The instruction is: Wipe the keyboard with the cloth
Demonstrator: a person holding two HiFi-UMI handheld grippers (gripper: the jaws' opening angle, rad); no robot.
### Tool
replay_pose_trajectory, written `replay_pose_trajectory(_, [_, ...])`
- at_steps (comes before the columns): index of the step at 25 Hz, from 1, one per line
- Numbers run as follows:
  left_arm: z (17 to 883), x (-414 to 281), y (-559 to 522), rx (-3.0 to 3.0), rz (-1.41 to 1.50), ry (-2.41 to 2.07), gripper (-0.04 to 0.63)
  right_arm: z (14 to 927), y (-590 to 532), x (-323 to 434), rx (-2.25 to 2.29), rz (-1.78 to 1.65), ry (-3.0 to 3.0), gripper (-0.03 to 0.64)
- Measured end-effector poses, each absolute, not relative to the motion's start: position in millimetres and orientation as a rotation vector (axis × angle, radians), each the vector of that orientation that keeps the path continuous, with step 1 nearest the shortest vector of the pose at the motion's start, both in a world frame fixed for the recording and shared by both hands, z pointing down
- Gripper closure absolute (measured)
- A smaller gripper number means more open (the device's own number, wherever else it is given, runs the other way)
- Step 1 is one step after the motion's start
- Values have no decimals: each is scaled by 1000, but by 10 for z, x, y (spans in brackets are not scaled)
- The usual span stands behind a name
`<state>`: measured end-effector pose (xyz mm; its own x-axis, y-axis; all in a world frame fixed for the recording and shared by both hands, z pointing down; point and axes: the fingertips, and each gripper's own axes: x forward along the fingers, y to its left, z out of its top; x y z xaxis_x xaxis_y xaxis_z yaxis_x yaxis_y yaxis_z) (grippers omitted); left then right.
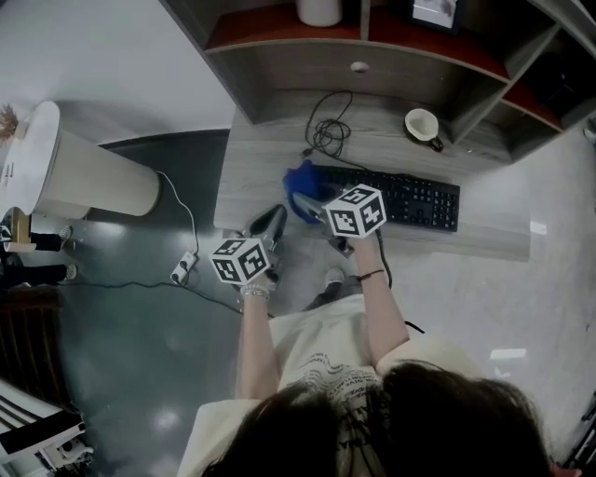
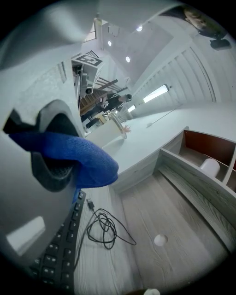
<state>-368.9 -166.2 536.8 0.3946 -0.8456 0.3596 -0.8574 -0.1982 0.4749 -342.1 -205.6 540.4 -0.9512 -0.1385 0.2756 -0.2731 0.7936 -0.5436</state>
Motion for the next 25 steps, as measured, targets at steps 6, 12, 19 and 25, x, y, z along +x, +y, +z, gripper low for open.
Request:
replay_pose_trajectory(6, [5186,-3580,-1635,2067,-24,-1514,591,5210,-2074,-3279,310,864,-2805,557])
replay_pose_trajectory(12, [5049,-3539,-1595,2086,-75,-1564,591,5014,-2041,-3160,277,829,-2855,557])
replay_pose_trajectory(19, [4841,-3490,-1602,2117,-107,-1661,592,4745,-2032,-2940,261,733,-2946,558])
replay_pose_trajectory(25, [4646,-3260,-1594,2168,-126,-1696,591,4549,-2003,-2677,268,628,-2993,557])
